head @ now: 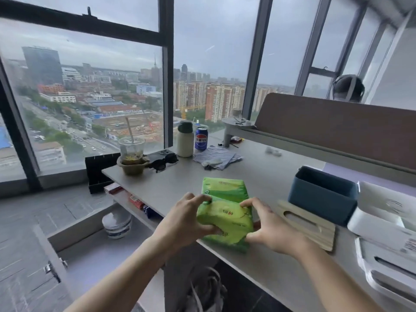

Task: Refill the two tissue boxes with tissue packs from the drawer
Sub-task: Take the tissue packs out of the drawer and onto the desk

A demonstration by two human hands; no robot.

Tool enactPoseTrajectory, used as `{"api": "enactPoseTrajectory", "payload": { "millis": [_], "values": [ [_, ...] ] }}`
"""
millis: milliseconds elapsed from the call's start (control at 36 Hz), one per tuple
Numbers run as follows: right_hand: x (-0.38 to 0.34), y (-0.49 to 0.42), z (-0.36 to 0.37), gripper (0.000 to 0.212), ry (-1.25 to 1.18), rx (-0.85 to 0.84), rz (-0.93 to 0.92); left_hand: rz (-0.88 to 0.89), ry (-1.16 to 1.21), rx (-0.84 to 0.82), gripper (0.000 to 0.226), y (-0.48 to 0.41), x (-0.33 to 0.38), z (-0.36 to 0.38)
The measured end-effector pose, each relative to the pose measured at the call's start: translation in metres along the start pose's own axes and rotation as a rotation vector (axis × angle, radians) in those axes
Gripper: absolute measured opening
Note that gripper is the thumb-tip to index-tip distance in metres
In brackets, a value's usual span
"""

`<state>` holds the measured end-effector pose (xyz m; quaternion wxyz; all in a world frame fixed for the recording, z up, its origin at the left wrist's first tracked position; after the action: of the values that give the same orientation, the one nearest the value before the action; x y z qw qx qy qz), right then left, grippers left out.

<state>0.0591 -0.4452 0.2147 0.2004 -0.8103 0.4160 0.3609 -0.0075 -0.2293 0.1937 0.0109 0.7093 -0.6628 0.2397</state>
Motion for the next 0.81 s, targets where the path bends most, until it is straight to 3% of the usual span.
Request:
{"api": "enactPoseTrajectory", "payload": {
  "millis": [194,333,528,667,806],
  "values": [
    [0.008,-0.004,0.009,0.064,-0.045,0.020,-0.031,-0.067,0.037,0.016,0.077,0.005,-0.010,0.009],
    [0.005,-0.002,0.016,0.071,0.119,0.080,-0.107,-0.106,0.056,-0.021,0.075,0.006,-0.025,-0.004],
    [-0.043,-0.011,0.044,0.054,0.206,0.221,-0.434,-0.209,0.131,0.150,0.066,0.031,-0.064,-0.064],
    [-0.085,-0.027,0.101,0.038,0.092,0.139,-0.577,-0.312,0.141,0.215,0.049,0.069,-0.103,-0.083],
    [-0.107,-0.033,0.184,0.031,0.026,0.042,-0.604,-0.492,-0.011,0.274,0.042,0.122,-0.163,-0.085]
  ]
}}
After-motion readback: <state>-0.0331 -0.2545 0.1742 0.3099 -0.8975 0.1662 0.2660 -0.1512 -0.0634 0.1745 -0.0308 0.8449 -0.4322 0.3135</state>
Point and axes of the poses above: each hand's wrist, its own y-axis away from the middle knuckle, its own z-axis out of the palm, x = y × z, the point moved 1 cm from there along -y, towards the middle knuckle, and after that the axes turned 14 degrees about -y, right-handed, at the moved point
